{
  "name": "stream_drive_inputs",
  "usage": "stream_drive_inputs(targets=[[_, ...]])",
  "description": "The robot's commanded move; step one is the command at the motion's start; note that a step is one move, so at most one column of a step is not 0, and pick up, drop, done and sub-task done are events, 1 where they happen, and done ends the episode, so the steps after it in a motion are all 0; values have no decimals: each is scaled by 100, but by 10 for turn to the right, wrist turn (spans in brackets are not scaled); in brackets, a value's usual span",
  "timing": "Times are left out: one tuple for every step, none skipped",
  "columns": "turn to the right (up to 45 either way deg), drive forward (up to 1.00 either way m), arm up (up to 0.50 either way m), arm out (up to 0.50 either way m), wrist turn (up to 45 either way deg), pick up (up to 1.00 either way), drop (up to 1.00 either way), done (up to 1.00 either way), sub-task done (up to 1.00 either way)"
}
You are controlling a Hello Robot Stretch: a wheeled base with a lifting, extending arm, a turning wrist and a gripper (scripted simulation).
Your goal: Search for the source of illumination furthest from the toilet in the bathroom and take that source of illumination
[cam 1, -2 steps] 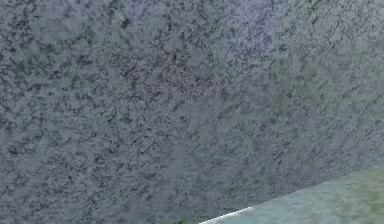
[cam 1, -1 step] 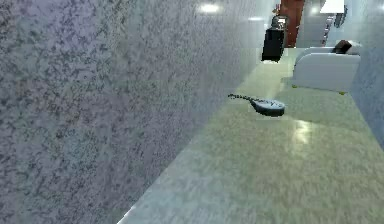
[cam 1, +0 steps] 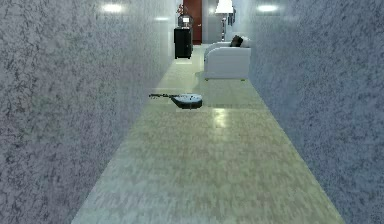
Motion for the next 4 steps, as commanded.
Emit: stream_drive_inputs(targets=[[0,100,0,0,0,0,0,0,0],[180,0,0,0,0,0,0,0,0],[0,100,0,0,0,0,0,0,0],[30,0,0,0,0,0,0,0,0]])
